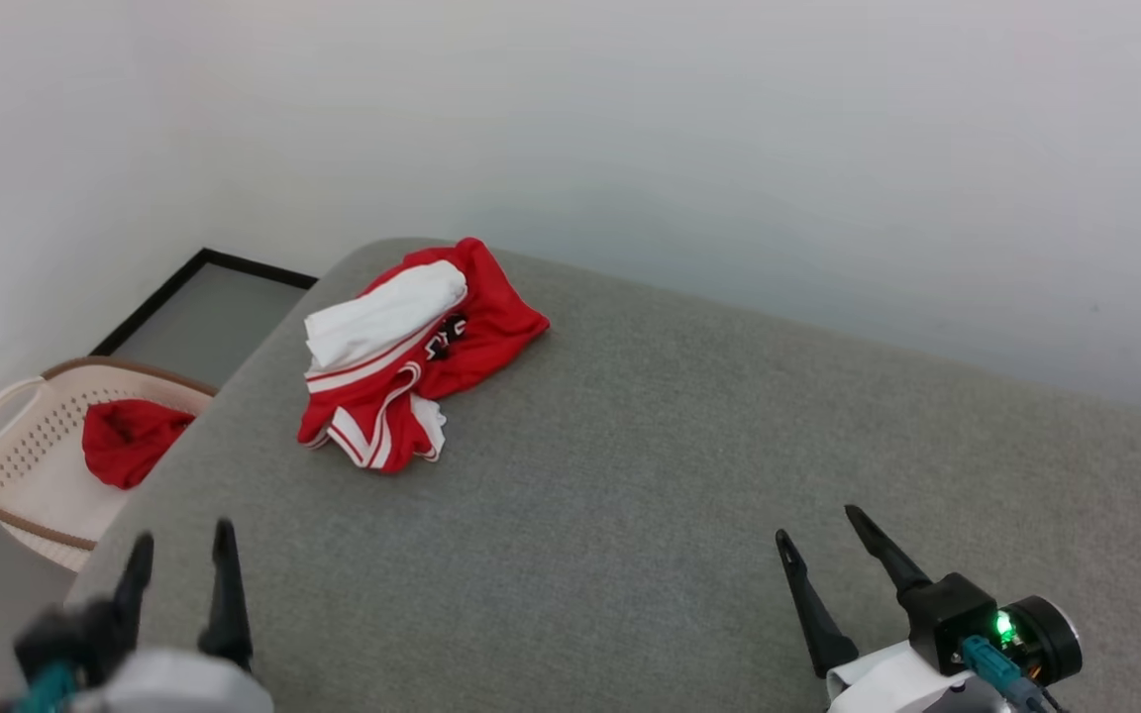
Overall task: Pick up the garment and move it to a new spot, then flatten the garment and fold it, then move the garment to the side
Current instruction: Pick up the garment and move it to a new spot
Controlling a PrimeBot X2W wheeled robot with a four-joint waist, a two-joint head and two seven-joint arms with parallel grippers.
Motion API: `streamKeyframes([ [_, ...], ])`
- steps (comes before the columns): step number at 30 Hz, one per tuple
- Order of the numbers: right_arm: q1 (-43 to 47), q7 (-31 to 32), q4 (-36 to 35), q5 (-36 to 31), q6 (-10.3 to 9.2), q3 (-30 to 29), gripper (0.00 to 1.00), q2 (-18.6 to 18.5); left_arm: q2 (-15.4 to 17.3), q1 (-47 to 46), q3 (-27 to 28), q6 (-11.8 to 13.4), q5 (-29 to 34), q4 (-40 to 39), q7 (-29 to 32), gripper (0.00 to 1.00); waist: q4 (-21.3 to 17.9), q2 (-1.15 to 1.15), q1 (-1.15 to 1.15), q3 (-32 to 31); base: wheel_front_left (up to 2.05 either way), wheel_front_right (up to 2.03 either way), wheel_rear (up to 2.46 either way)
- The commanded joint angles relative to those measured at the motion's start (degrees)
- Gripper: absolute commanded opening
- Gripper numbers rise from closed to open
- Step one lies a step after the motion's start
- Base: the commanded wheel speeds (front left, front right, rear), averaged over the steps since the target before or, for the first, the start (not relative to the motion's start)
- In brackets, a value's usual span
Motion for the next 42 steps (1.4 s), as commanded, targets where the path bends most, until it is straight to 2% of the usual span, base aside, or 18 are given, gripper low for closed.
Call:
streamKeyframes([
  [1,-0.90,0.33,-0.33,-0.60,0.00,-0.39,1.00,0.07,1.56,-2.45,-0.28,-1.00,-0.80,0.46,2.76,1.00,-1.05,0.00,0.00,1.59,0.00,0.00,0.00],
  [10,-4.58,2.69,-4.81,-4.79,0.00,-1.60,1.00,0.05,11.46,-21.16,-0.91,-4.06,-8.84,3.67,19.69,1.00,-5.41,0.00,0.00,12.41,0.00,0.00,0.00],
  [14,-6.47,3.66,-7.21,-6.61,0.00,-1.92,1.00,-0.01,15.97,-29.73,-2.62,-4.49,-12.27,6.87,26.21,1.00,-7.58,0.00,0.00,18.03,0.00,0.00,0.00],
  [18,-8.22,4.42,-9.47,-7.44,0.00,-1.80,1.00,-0.68,19.05,-37.71,-4.04,-4.66,-15.47,11.33,32.49,1.00,-9.44,0.00,0.00,22.75,0.00,0.00,0.00],
  [19,-8.22,4.42,-9.47,-7.44,0.00,-1.80,1.00,-0.68,19.05,-37.71,-4.04,-4.66,-15.47,11.33,32.49,1.00,-9.44,0.00,0.00,22.75,0.00,0.00,0.00],
  [20,-8.90,4.80,-10.65,-7.48,0.00,-1.60,1.00,-1.03,20.41,-41.21,-4.85,-4.57,-16.39,14.35,35.18,1.00,-10.36,0.00,0.00,24.85,0.00,0.00,0.00],
  [21,-8.90,4.80,-10.65,-7.48,0.00,-1.60,1.00,-1.03,20.41,-41.21,-4.85,-4.57,-16.39,14.35,35.18,1.00,-10.36,0.00,0.00,24.85,0.00,0.00,0.00],
  [28,-11.10,6.01,-14.67,-7.66,0.00,-2.08,1.00,-1.76,24.49,-50.77,-7.54,-4.60,-18.84,25.51,46.25,1.00,-13.62,0.00,0.00,30.56,0.00,0.00,0.00],
  [35,-11.95,7.43,-18.12,-7.63,0.00,-2.18,1.00,-1.97,25.82,-57.42,-8.96,-3.99,-20.52,37.52,55.25,1.00,-16.13,0.00,0.00,34.70,0.00,0.00,0.00],
  [39,-12.36,8.17,-19.67,-7.47,0.00,-2.03,1.00,-1.97,26.20,-60.15,-9.98,-3.59,-20.13,42.21,58.12,1.00,-17.07,0.00,0.00,36.53,0.00,0.00,0.00],
  [42,-13.07,8.79,-20.59,-7.35,0.00,-1.74,1.00,-2.02,25.83,-61.27,-10.64,-3.72,-19.89,45.03,57.79,1.00,-17.61,0.00,0.00,37.55,0.00,0.00,0.00],
])
